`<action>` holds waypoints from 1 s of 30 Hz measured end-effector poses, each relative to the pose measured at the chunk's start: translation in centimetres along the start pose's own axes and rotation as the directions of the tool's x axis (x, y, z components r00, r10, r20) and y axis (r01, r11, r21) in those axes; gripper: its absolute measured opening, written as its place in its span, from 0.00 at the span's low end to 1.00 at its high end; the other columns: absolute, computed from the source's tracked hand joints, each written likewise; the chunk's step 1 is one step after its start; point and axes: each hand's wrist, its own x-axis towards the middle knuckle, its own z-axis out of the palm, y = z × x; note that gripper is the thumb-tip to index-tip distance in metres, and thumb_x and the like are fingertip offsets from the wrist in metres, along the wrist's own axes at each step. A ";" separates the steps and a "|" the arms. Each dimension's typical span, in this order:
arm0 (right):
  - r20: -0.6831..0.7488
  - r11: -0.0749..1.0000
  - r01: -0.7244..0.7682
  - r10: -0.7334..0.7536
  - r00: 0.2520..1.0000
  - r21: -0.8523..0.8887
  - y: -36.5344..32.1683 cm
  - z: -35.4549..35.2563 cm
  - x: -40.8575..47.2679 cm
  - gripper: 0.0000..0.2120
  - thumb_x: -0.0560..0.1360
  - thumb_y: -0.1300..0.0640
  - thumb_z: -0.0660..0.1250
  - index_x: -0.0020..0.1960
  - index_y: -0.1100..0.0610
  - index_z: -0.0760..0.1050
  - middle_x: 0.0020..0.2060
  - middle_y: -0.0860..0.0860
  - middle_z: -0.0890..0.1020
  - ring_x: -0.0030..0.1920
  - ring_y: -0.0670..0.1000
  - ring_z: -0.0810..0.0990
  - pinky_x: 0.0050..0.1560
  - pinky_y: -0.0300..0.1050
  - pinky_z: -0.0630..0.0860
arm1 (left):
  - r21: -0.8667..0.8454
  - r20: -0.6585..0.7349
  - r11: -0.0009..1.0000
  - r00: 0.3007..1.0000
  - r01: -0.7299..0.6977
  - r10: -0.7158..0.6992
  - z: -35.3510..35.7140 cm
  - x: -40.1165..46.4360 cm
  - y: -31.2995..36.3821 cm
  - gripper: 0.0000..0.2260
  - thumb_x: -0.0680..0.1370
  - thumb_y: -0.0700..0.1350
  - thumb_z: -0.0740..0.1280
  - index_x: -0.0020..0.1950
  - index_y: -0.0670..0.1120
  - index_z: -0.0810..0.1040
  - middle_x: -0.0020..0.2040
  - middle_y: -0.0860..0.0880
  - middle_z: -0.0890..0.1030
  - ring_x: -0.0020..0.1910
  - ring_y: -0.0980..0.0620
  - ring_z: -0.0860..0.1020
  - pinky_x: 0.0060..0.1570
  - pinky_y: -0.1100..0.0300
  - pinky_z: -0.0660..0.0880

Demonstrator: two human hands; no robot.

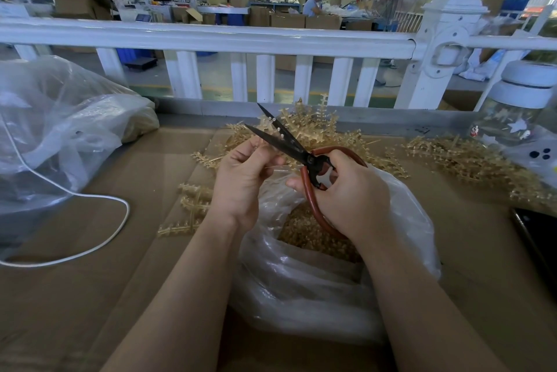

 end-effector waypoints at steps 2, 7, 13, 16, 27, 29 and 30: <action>0.004 1.000 -0.004 0.004 1.000 0.011 0.0 0.1 0.0 0.30 0.68 0.23 0.60 0.44 0.51 0.74 0.34 0.42 0.77 0.35 0.44 0.76 0.35 0.44 0.78 | -0.004 -0.002 1.000 1.000 0.003 -0.003 0.0 0.0 0.1 0.08 0.77 0.38 0.68 0.41 0.49 0.83 0.36 0.51 0.81 0.35 0.58 0.76 0.36 0.67 0.71; 0.025 0.998 -0.016 0.014 1.000 0.055 0.2 0.4 0.3 0.34 0.66 0.22 0.57 0.47 0.52 0.74 0.37 0.43 0.78 0.38 0.45 0.77 0.39 0.46 0.79 | -0.068 -0.011 0.998 1.000 0.014 -0.015 0.2 0.0 0.1 0.09 0.77 0.38 0.69 0.40 0.49 0.83 0.38 0.51 0.82 0.38 0.57 0.78 0.41 0.66 0.75; 0.021 0.993 0.006 -0.008 1.000 0.118 0.3 0.5 0.3 0.31 0.67 0.24 0.62 0.46 0.52 0.74 0.39 0.44 0.79 0.40 0.46 0.79 0.41 0.45 0.79 | -0.129 -0.059 0.992 0.998 0.010 -0.018 0.5 0.0 0.1 0.07 0.77 0.38 0.70 0.40 0.46 0.82 0.39 0.48 0.83 0.40 0.54 0.80 0.46 0.63 0.78; 0.026 0.997 0.017 -0.019 0.999 0.077 0.3 0.5 0.3 0.31 0.68 0.25 0.62 0.47 0.53 0.75 0.39 0.45 0.79 0.39 0.47 0.78 0.40 0.47 0.79 | -0.050 -0.055 0.998 0.998 -0.025 0.022 0.5 -0.1 0.1 0.03 0.74 0.40 0.72 0.40 0.44 0.81 0.36 0.49 0.81 0.37 0.56 0.78 0.44 0.64 0.77; -0.015 0.998 0.004 -0.003 1.000 0.061 0.1 0.3 0.2 0.30 0.67 0.23 0.62 0.42 0.51 0.74 0.35 0.41 0.80 0.35 0.42 0.77 0.35 0.37 0.75 | 0.010 0.049 1.000 0.999 0.004 -0.005 0.7 -0.2 0.1 0.08 0.76 0.40 0.69 0.38 0.50 0.83 0.36 0.52 0.82 0.36 0.59 0.77 0.37 0.69 0.73; -0.024 0.997 0.012 -0.010 1.000 0.076 0.2 0.3 0.1 0.28 0.68 0.24 0.64 0.42 0.50 0.75 0.36 0.40 0.80 0.36 0.42 0.78 0.35 0.35 0.74 | -0.014 0.058 1.000 0.998 0.007 -0.006 0.8 -0.2 0.1 0.07 0.76 0.41 0.69 0.39 0.50 0.83 0.37 0.50 0.82 0.36 0.59 0.78 0.36 0.69 0.74; -0.030 0.997 0.017 -0.015 0.999 0.081 0.2 0.3 0.1 0.28 0.68 0.24 0.64 0.42 0.50 0.75 0.36 0.40 0.80 0.36 0.42 0.78 0.35 0.36 0.75 | -0.019 0.058 1.000 0.998 0.005 -0.004 0.8 -0.2 0.0 0.09 0.77 0.39 0.68 0.39 0.49 0.83 0.38 0.50 0.83 0.36 0.58 0.78 0.36 0.68 0.74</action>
